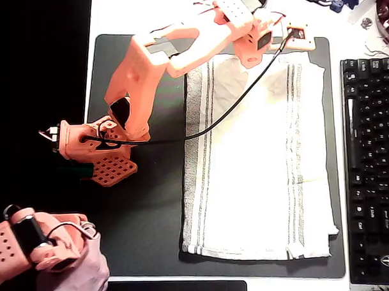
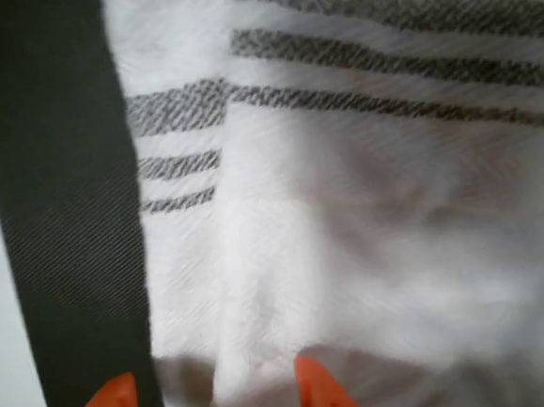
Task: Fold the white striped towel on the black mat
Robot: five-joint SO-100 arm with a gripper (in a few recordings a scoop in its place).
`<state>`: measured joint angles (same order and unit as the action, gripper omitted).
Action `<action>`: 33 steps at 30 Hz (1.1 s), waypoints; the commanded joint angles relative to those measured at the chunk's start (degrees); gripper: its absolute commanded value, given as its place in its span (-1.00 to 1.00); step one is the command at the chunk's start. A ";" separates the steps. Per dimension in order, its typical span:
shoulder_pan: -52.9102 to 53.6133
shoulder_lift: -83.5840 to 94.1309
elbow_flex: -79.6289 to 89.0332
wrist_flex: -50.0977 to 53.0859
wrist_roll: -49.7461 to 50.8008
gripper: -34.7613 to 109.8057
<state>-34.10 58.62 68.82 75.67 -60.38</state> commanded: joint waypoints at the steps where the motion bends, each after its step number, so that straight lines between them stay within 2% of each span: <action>1: -0.79 -1.67 -2.46 -0.62 -0.62 -0.22; 10: -2.02 -5.62 -4.04 -2.20 0.53 -0.49; 25: -2.81 9.84 -9.14 9.93 0.26 -0.52; 33: 4.13 20.48 -9.32 16.70 -1.49 -0.52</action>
<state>-31.38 72.60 61.44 90.79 -60.47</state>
